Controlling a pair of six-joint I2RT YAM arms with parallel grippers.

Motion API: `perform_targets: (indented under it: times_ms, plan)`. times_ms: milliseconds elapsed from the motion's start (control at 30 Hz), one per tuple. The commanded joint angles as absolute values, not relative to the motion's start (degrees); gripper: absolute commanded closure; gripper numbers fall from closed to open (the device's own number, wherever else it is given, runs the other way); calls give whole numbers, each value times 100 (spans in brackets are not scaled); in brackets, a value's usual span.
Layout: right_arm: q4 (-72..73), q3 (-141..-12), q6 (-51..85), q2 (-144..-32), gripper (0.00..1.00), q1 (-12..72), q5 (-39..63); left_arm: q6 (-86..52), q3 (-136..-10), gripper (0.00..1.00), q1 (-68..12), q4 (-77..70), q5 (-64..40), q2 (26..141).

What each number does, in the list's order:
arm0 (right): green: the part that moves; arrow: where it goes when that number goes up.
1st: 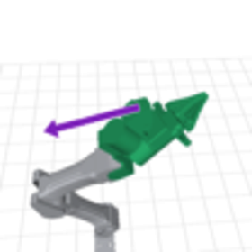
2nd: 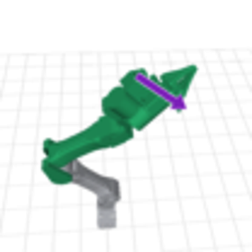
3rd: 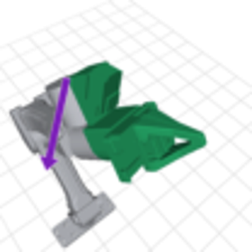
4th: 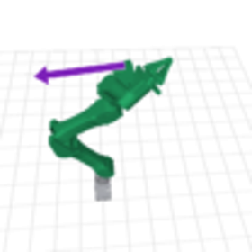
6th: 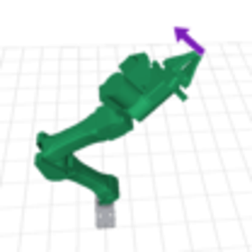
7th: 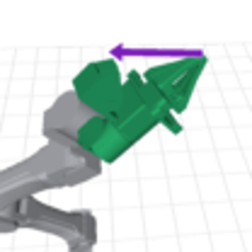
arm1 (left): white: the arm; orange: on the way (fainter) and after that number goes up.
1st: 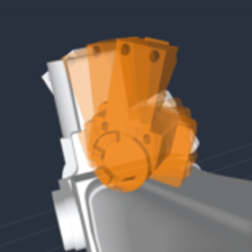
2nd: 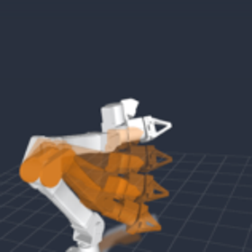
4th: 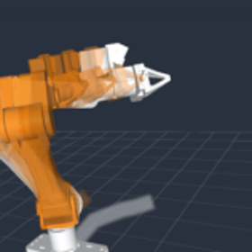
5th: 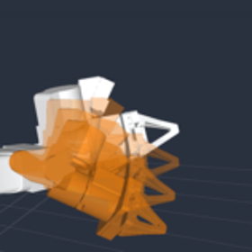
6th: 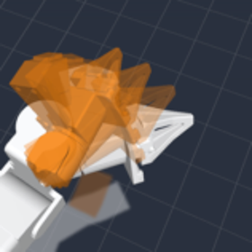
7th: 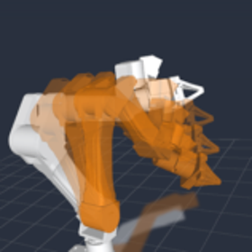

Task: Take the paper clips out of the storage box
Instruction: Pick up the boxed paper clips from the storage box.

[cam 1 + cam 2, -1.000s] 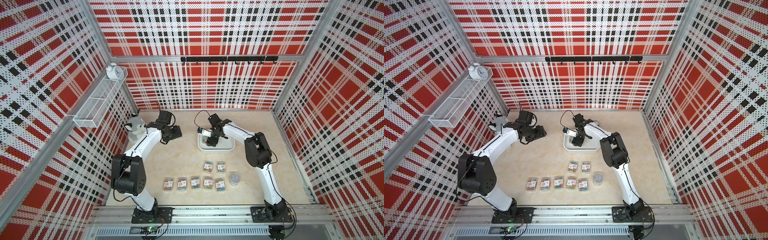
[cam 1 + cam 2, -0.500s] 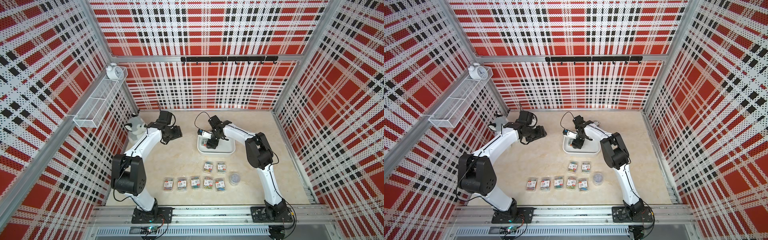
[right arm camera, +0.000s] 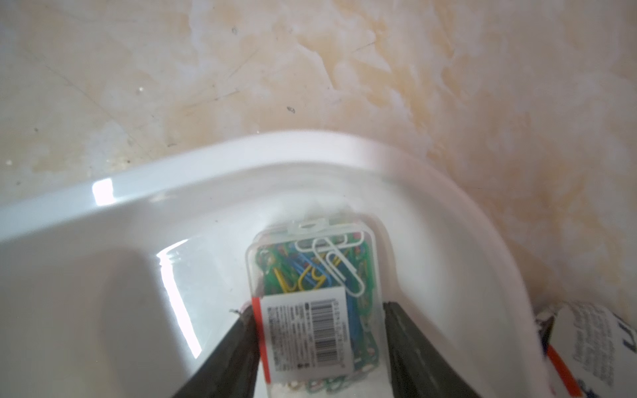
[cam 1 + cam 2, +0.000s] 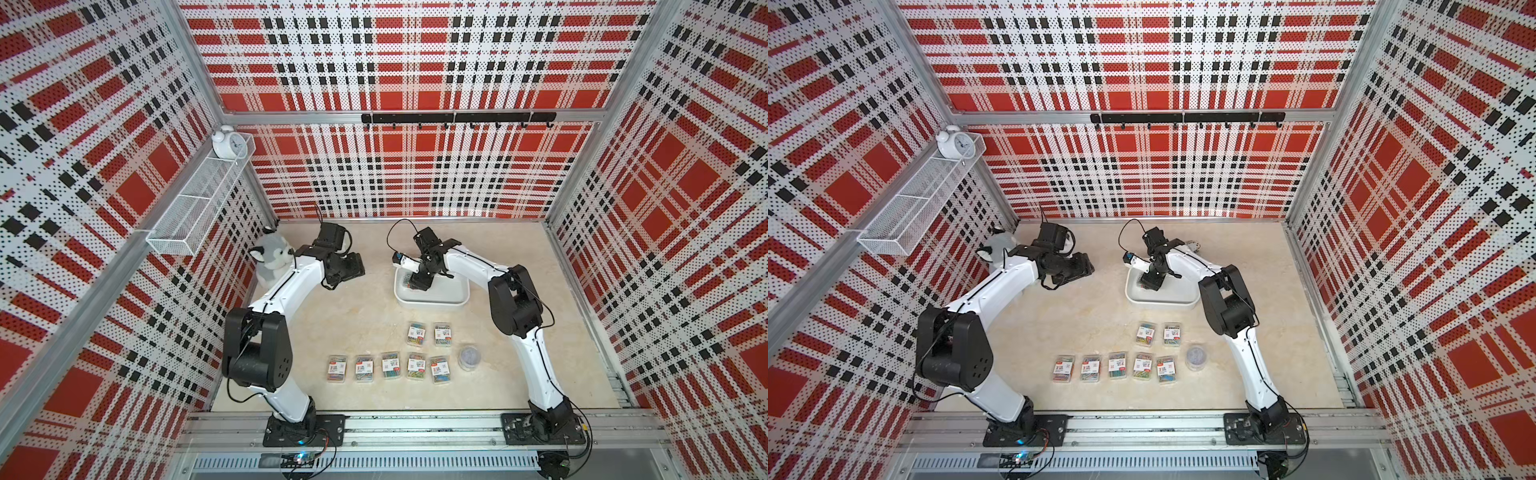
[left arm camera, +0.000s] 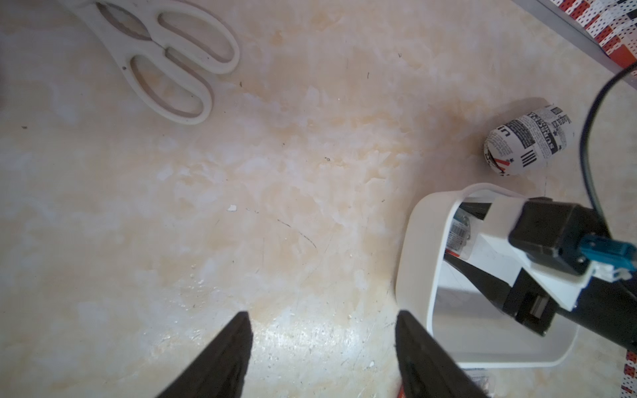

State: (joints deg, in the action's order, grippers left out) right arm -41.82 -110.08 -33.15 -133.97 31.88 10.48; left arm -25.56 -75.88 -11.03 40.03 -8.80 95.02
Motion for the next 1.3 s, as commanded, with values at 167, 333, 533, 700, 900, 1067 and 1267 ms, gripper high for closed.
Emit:
perform_targets:
  times_ms: [167, 333, 533, 700, 900, 1067, 1267]
  plan:
    - [-4039, -10904, -3122, -13483, 62, 3221, 958, -2584, -7609, 32, -1144, 3920, -875, 9474]
    - [-3974, -10838, -3042, -13384, 64, 3218, 905, -2584, -7633, 32, -1142, 3920, -888, 9514]
    - [-3887, -10858, -2867, -13197, 66, 3166, 905, -2575, -7673, 32, -1137, 3929, -891, 9541]
    - [-3868, -10829, -2761, -12997, 68, 3118, 915, -2583, -7682, 32, -1125, 3929, -881, 9562]
    - [-3915, -10752, -2686, -12810, 68, 3087, 978, -2569, -7655, 32, -1125, 3933, -869, 9571]
    - [-4007, -10682, -2481, -12626, 68, 3024, 1304, -2575, -7638, 31, -1125, 3926, -848, 9565]
    - [-4105, -10680, -2175, -12492, 66, 2938, 1869, -2584, -7638, 31, -1125, 3852, -855, 9497]
